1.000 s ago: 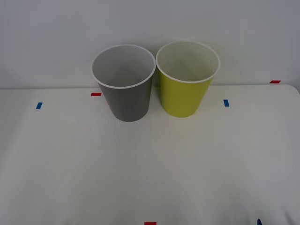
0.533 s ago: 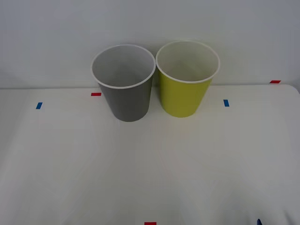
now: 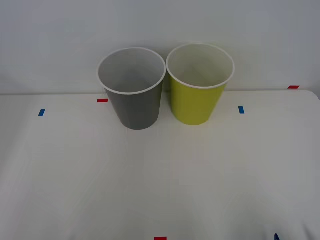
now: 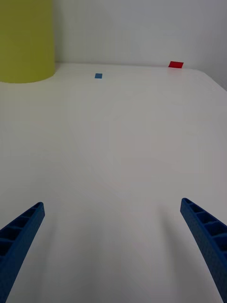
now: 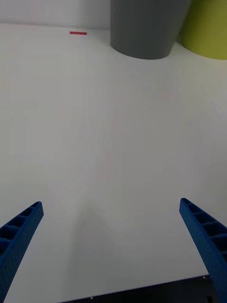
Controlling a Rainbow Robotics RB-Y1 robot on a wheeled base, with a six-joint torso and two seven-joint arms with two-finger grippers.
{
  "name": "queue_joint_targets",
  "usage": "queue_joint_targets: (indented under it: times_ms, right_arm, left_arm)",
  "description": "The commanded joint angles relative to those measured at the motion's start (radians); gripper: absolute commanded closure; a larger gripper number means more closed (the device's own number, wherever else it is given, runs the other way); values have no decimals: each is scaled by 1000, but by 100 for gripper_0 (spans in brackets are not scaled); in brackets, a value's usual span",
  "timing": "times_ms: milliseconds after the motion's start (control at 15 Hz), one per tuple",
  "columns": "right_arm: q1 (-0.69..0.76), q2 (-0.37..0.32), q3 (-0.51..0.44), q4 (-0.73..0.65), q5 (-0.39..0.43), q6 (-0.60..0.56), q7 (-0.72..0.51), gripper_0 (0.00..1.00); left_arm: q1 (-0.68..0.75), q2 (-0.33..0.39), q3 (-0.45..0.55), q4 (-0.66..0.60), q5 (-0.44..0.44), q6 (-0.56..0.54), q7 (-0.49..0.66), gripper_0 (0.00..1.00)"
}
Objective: Put cans in the gray bin and PET bottles in the light green bin.
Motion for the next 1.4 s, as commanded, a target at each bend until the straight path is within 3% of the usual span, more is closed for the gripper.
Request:
queue_joint_targets:
  times_ms: [67, 1400]
  right_arm:
    - [0, 0, 0, 0, 0, 0, 0, 0]
    - [0, 0, 0, 0, 0, 0, 0, 0]
  left_arm:
    - [0, 0, 0, 0, 0, 0, 0, 0]
    - [0, 0, 0, 0, 0, 0, 0, 0]
